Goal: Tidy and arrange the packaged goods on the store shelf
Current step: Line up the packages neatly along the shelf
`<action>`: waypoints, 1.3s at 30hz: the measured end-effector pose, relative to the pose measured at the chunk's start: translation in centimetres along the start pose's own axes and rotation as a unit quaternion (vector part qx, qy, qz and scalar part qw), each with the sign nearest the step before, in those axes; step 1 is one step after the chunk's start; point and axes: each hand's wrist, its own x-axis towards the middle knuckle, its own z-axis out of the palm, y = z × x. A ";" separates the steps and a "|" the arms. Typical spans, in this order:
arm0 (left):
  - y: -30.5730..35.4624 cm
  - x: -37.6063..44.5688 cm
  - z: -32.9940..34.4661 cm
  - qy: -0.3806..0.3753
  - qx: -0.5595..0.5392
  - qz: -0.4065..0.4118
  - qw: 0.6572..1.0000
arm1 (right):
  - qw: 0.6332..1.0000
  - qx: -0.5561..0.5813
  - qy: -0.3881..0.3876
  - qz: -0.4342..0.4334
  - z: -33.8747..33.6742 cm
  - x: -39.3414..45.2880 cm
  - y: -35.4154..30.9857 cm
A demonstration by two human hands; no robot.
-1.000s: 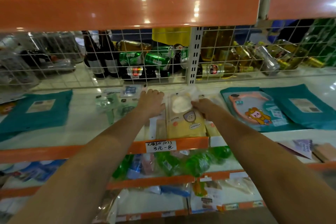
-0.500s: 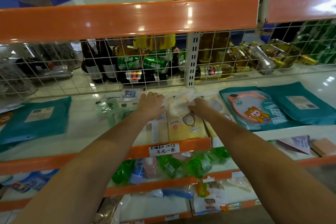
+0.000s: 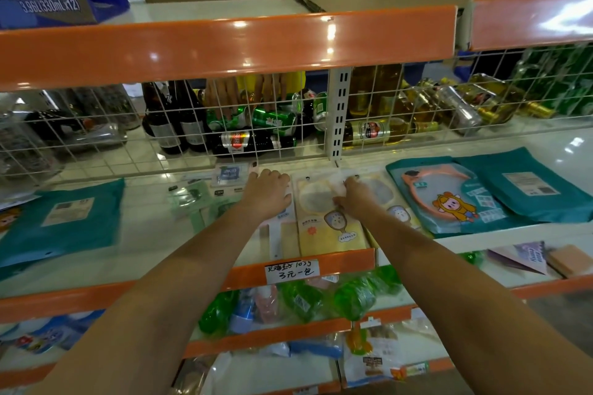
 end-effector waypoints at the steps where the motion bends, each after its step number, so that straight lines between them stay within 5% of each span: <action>1: 0.1 0.0 0.0 -0.001 -0.002 0.000 1.000 | 1.000 0.001 0.003 -0.002 0.0 0.0 0.0; 17: 0.4 0.0 -3.3 0.008 -0.011 -0.015 1.000 | 0.992 -0.091 0.009 -0.082 -5.1 0.5 -3.5; 39: -8.1 -14.0 -3.0 -0.020 -0.018 -0.254 0.967 | 0.940 -0.121 -0.057 -0.314 2.1 -4.5 -16.8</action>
